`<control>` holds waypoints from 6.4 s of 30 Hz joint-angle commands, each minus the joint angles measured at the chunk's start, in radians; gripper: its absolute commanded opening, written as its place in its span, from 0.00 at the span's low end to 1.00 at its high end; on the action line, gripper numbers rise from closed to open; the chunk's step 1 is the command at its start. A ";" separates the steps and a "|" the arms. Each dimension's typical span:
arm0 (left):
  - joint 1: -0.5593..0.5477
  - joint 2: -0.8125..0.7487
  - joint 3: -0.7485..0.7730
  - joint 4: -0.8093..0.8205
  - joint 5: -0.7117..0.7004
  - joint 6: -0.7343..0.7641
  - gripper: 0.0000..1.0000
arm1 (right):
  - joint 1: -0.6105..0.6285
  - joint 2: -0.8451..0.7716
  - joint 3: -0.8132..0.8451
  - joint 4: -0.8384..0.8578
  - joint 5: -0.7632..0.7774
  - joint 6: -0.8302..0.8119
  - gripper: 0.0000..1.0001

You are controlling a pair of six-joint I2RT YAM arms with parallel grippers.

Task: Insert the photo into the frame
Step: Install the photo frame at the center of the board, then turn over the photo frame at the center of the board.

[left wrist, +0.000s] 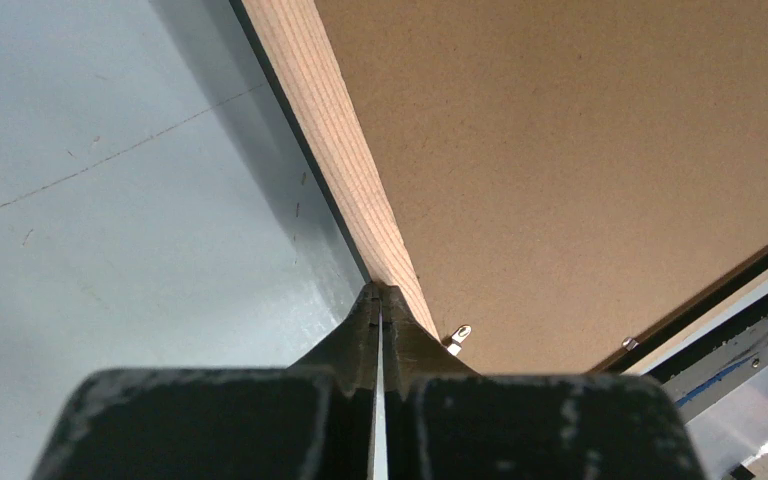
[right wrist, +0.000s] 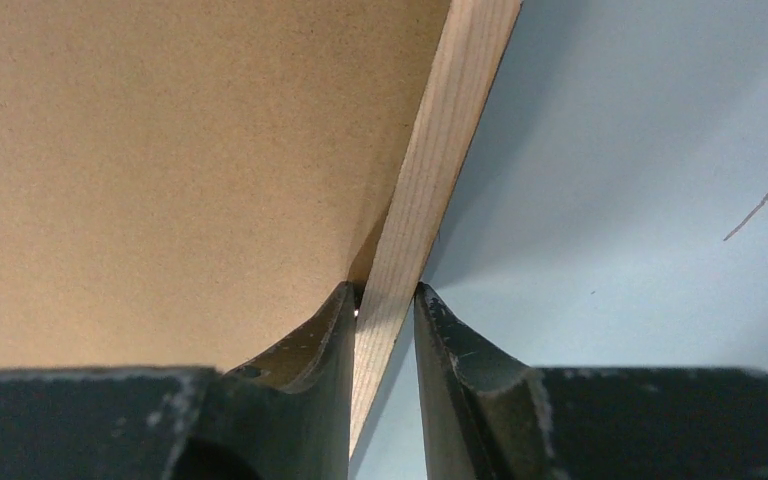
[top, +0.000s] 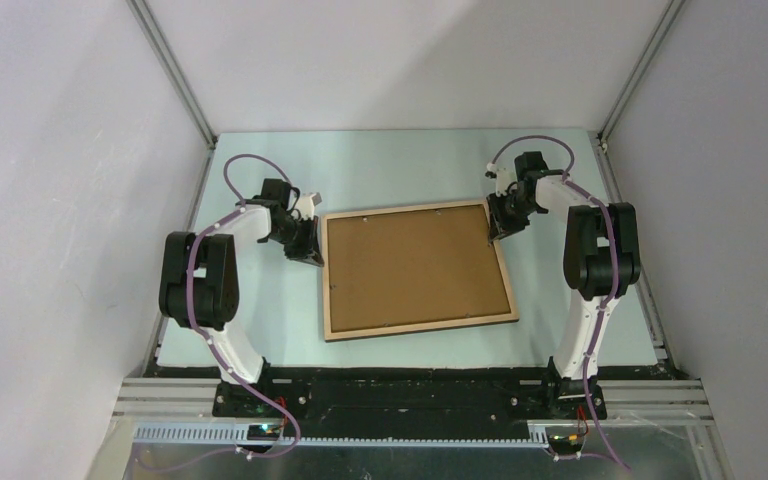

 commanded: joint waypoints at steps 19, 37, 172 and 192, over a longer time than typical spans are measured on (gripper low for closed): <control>-0.006 0.037 0.010 -0.040 0.003 0.030 0.00 | -0.008 0.109 0.125 -0.261 -0.042 -0.354 0.31; -0.006 0.035 0.014 -0.040 0.001 0.030 0.00 | -0.046 0.123 0.210 -0.290 -0.122 -0.306 0.42; -0.413 -0.911 -0.207 0.008 -0.287 0.528 0.99 | 0.689 -0.580 -0.241 -0.281 0.052 -0.322 0.00; -0.877 -0.696 -0.075 -0.030 -0.577 0.747 0.99 | 0.495 -0.451 0.215 -0.612 -0.260 -0.327 0.00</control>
